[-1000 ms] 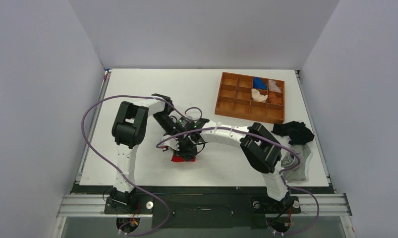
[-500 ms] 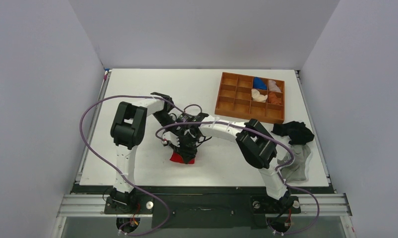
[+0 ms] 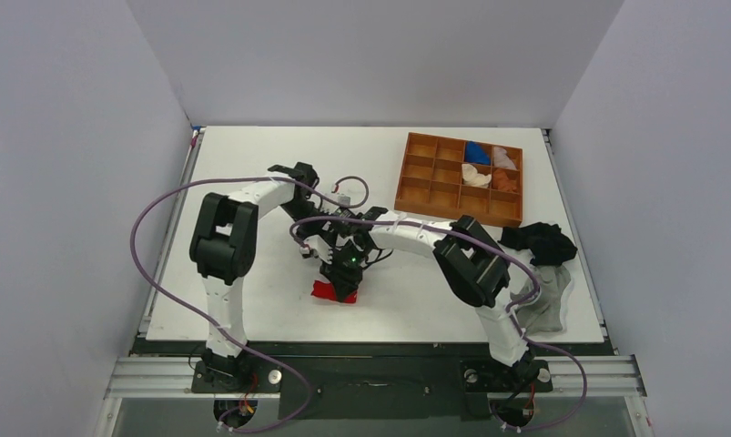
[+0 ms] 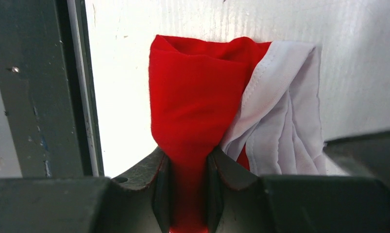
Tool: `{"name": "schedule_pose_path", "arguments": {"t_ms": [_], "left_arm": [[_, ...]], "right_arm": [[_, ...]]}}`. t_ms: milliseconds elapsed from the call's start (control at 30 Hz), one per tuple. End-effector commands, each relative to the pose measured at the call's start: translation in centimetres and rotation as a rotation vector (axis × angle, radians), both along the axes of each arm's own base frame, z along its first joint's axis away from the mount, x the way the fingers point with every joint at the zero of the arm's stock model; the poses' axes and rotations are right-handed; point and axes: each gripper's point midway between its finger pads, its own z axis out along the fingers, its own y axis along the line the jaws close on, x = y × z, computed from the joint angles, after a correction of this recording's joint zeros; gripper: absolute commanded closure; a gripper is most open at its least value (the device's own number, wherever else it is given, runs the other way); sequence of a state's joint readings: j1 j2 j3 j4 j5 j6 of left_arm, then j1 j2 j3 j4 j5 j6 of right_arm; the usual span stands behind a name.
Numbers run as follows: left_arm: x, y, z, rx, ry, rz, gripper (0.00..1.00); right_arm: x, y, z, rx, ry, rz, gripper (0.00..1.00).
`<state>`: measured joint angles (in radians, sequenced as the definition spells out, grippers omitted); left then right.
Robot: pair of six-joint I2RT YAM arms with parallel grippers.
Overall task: Roll the underwear
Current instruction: Roll the underwear to the center of the board.
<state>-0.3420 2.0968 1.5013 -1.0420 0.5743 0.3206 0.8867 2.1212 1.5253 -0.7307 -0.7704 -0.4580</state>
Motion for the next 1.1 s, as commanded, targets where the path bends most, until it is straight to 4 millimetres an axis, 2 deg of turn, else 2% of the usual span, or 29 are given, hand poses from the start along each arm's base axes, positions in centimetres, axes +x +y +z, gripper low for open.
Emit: {"name": "schedule_pose_path", "arguments": {"t_ms": [0, 233, 467, 800, 900, 933, 967, 1000, 1067], "left_arm": [[2.7, 4.1, -3.8, 0.183, -0.182, -0.068, 0.30], [3.6, 6.2, -3.9, 0.243, -0.226, -0.033, 0.30], [4.0, 7.8, -2.1, 0.250, -0.285, -0.004, 0.30], [2.9, 11.8, 0.2, 0.263, -0.355, 0.101, 0.27], [2.8, 12.3, 1.5, 0.245, -0.420, 0.126, 0.26], [2.1, 12.4, 1.3, 0.238, -0.416, 0.126, 0.25], [2.4, 12.3, 2.2, 0.222, -0.461, 0.132, 0.25], [1.7, 12.3, 2.0, 0.218, -0.462, 0.127, 0.25], [1.3, 12.0, 2.7, 0.183, -0.509, 0.119, 0.24]], "right_arm": [[1.4, -4.4, -5.6, -0.218, 0.021, -0.136, 1.00], [1.8, -4.5, -5.8, -0.216, 0.034, -0.157, 1.00], [2.1, -4.8, -6.0, -0.215, 0.083, -0.180, 1.00], [2.7, -5.6, -6.1, -0.203, 0.164, -0.203, 1.00], [2.8, -5.9, -6.0, -0.206, 0.187, -0.198, 1.00], [2.9, -6.0, -6.1, -0.205, 0.191, -0.196, 1.00], [2.9, -6.1, -6.2, -0.208, 0.202, -0.196, 1.00], [3.0, -6.1, -6.1, -0.203, 0.209, -0.196, 1.00], [3.0, -6.3, -6.1, -0.203, 0.231, -0.191, 1.00]]}}
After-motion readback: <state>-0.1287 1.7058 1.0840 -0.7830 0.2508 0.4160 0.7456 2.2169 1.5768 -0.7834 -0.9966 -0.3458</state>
